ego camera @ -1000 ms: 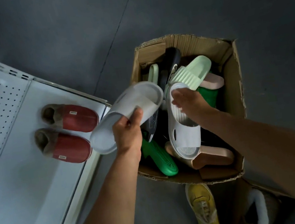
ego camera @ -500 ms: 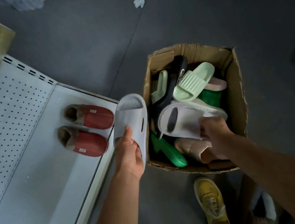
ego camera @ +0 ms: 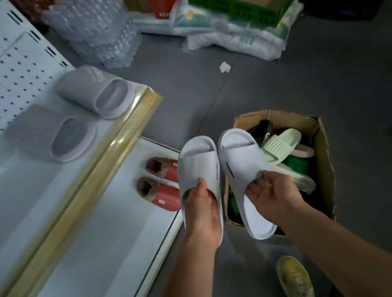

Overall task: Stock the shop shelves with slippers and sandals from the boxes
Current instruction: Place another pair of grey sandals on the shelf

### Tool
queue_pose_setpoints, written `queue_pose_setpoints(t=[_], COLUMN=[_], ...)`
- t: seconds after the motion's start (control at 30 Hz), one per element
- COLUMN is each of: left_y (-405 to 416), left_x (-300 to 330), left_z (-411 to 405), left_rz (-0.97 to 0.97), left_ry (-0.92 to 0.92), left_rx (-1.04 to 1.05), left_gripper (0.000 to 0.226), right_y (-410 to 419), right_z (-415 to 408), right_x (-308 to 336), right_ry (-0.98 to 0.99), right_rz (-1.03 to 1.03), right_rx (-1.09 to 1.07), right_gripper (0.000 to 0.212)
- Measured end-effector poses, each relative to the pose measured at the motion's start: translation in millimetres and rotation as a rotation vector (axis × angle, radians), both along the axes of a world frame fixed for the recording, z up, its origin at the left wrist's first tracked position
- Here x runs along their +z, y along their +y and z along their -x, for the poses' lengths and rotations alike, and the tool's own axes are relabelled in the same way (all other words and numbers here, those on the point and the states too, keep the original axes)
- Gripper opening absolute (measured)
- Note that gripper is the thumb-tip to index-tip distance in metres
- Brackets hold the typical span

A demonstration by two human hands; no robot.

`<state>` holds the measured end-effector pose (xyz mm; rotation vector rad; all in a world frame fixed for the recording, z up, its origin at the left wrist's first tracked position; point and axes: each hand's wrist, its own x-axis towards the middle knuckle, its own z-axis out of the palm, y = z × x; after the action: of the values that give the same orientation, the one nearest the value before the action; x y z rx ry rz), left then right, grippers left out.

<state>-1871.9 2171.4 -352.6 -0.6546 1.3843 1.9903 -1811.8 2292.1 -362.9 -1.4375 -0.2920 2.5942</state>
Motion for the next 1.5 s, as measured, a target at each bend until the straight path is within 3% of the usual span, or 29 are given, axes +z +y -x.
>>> queue_pose_setpoints(t=[0.17, 0.27, 0.33, 0.43, 0.6, 0.7, 0.8, 1.07, 1.2, 1.27, 1.33, 1.43, 1.5], left_y=[-26.8, -46.9, -58.3, -73.5, -99.3, -113.3, -124.1, -155.9, -154.1, -156.9, -169.4, -196.2, -209.4], left_x=[65.7, 103.4, 130.3, 173.3, 232.5, 261.2, 286.7, 357.3, 393.4, 412.3, 433.9, 463.5, 479.7], left_z=[-26.6, -40.7, -51.8, -64.7, -81.9, -96.0, -111.7, -116.2, -116.0, -117.0, -116.7, -108.6, -94.3], left_rz=[-0.109, -0.136, -0.152, -0.133, -0.166, -0.202, -0.244, -0.245, -0.245, -0.276, -0.294, -0.237, -0.121], left_ry=[-0.023, -0.026, 0.000, 0.096, 0.159, 0.150, 0.150, 0.331, 0.380, 0.376, 0.393, 0.452, 0.541], left_rx=[0.015, 0.040, 0.004, -0.028, -0.037, -0.018, -0.022, -0.026, -0.114, -0.188, -0.283, -0.415, -0.356], left_gripper=[0.016, 0.023, 0.029, 0.021, 0.012, 0.020, 0.026, 0.022, 0.026, 0.041, 0.039, 0.039, 0.026], right_y=[-49.0, -73.9, -83.9, -95.1, -111.6, -123.5, -135.5, -168.0, -167.1, -159.4, -149.2, -129.0, -110.1], right_z=[-15.3, -28.6, -36.1, -46.2, -63.7, -73.6, -80.4, -69.6, -48.5, -33.8, -19.0, 3.7, 22.8], right_x=[76.4, 125.7, 156.3, 198.1, 251.6, 279.9, 304.7, 366.0, 381.2, 388.9, 401.6, 427.1, 441.9], right_ry=[0.019, 0.049, 0.075, 0.107, 0.138, 0.122, 0.075, 0.148, 0.197, 0.213, 0.261, 0.342, 0.397], right_rz=[-0.120, -0.181, -0.211, -0.296, -0.626, -0.842, -1.013, -1.427, -1.641, -1.703, -1.756, -1.886, -2.006], right_rx=[0.166, 0.241, 0.234, 0.242, 0.478, 0.605, 0.640, 0.631, 0.549, 0.573, 0.631, 0.687, 0.729], right_gripper=[0.023, 0.034, 0.034, 0.025, 0.017, 0.010, 0.006, 0.028, 0.038, 0.035, 0.038, 0.042, 0.035])
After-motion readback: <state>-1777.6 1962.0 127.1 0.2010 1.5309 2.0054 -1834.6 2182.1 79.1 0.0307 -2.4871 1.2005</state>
